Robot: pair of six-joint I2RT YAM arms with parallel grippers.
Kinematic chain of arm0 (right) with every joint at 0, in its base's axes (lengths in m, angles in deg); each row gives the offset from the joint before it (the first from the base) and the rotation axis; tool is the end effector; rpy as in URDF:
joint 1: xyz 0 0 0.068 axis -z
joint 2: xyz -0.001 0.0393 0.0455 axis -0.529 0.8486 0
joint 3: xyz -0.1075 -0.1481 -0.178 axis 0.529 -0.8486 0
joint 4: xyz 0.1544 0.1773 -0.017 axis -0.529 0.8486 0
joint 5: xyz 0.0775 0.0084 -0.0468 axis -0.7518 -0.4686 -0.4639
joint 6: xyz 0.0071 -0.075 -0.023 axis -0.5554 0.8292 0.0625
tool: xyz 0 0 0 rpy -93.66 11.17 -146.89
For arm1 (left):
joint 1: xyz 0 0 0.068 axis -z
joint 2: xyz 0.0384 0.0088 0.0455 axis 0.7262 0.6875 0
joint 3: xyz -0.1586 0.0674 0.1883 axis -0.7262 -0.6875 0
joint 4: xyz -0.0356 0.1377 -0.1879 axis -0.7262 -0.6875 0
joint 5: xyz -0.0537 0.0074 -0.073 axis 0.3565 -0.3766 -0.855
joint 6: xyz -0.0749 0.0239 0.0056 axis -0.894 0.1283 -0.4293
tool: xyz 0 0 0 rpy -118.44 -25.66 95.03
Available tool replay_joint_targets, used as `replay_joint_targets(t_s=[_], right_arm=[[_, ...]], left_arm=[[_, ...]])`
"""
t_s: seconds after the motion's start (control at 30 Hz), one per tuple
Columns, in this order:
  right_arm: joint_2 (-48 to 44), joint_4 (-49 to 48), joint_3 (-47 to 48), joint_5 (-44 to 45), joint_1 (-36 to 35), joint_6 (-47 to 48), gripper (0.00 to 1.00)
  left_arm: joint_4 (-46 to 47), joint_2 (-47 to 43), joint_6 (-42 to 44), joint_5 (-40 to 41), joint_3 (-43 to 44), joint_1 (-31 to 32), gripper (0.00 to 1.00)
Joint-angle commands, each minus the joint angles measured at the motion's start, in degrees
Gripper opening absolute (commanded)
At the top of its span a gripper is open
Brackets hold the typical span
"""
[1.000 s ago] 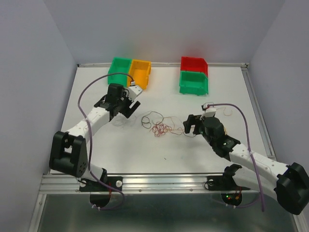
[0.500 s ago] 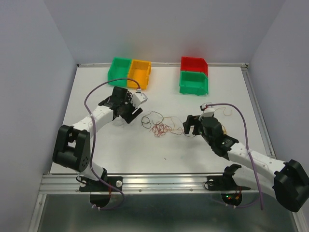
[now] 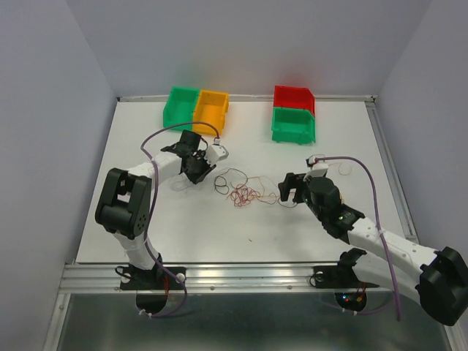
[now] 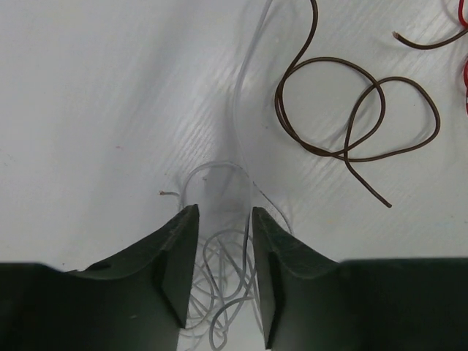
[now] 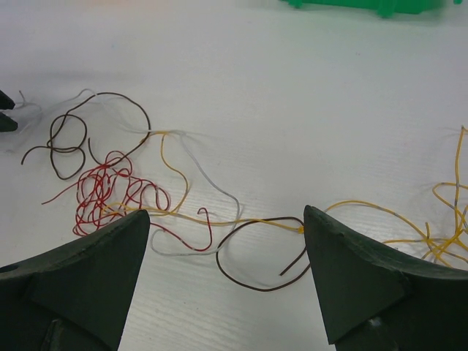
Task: Untangle the cables
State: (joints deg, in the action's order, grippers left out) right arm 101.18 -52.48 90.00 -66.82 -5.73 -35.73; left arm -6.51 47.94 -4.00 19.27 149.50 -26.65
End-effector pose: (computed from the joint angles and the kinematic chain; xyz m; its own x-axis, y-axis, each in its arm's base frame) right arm 0.1910 0.1194 0.2046 -0.3789 0.1005 -0.9200 -0.2229 0.9549 0.1961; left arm 0.3189 -0.1340 0.1603 -0.2984 0.7490 -0.5916 0.8414 0.4990 0.2073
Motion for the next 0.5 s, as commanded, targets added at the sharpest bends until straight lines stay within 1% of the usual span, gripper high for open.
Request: replay_joint_targets(t_s=[0.0, 0.07, 0.13, 0.27, 0.3, 0.33, 0.37, 0.47], right_arm=[[-1.26, -2.88, 2.16, 1.69, -0.03, 0.77, 0.91], [-1.35, -2.88, 2.16, 1.96, -0.04, 0.77, 0.91], [-1.61, -2.88, 2.16, 2.05, -0.12, 0.77, 0.91], [-1.79, -4.80, 1.72, 0.82, -0.04, 2.25, 0.91], [-1.87, -6.20, 1.37, -1.97, -0.03, 2.87, 0.91], [-1.96, -7.96, 0.24, -3.91, -0.03, 3.66, 0.91], [-1.79, -11.54, -0.30, -7.93, -0.12, 5.15, 0.91], [-1.17, -18.68, -2.06, -13.84, -0.12, 7.17, 0.91]], left_arm=[[-3.10, -0.63, 1.25, -1.41, 2.48, 0.29, 0.25], [-3.54, -1.07, 1.42, -1.49, 2.75, 0.20, 0.00], [-4.86, -1.86, 1.16, -2.11, 3.98, 0.21, 0.00], [-8.99, -9.14, 0.02, -3.08, 8.80, 0.29, 0.00], [-11.78, -10.73, -0.68, -2.47, 13.42, 0.29, 0.00], [-13.20, -13.96, -1.47, -2.11, 16.26, 0.29, 0.00], [-15.39, -15.65, -2.87, -1.33, 22.46, 0.29, 0.00], [-16.73, -21.63, -6.13, -0.18, 31.81, 0.38, 0.00]])
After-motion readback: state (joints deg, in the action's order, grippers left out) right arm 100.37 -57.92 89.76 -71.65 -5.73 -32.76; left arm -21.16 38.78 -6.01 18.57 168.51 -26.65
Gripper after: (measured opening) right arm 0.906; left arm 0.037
